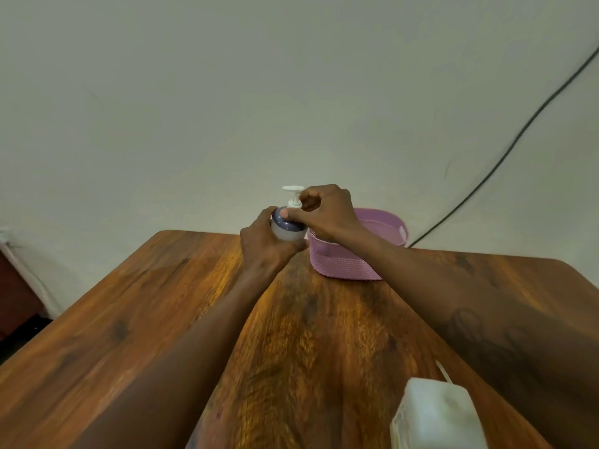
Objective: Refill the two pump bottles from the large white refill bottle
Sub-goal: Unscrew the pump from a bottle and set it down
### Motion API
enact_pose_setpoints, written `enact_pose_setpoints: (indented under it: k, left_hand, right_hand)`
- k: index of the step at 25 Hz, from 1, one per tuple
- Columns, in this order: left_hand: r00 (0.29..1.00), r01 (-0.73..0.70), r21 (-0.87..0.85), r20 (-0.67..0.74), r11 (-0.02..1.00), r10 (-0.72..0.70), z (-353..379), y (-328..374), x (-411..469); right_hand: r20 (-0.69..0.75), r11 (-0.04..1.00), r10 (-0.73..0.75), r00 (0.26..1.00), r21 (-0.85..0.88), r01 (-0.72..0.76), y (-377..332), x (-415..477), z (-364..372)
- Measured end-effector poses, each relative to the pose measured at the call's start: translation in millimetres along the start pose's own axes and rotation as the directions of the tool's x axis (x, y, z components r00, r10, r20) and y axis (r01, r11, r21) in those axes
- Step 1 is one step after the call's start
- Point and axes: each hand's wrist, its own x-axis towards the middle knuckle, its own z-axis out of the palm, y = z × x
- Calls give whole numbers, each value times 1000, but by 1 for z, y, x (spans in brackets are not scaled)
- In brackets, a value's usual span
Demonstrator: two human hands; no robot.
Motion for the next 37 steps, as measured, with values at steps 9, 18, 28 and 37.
enact_pose_setpoints:
  k: [9, 18, 28, 37]
  left_hand:
    - [974, 27, -143, 227, 989, 6, -101, 73, -127]
    - [978, -114, -47, 169, 992, 121, -145, 94, -236]
    - [964, -158, -81, 205, 984, 172, -156, 99, -266]
    - [959, -143, -128, 227, 981, 170, -156, 103, -279]
  right_hand:
    - [174, 982, -148, 974, -94, 166, -109, -120, -82]
    - [105, 997, -64, 992, -45, 69, -137, -242, -97]
    - [309, 964, 51, 950, 233, -127, -140, -282, -110]
    - [289, 952, 95, 953, 253, -172, -144, -291, -111]
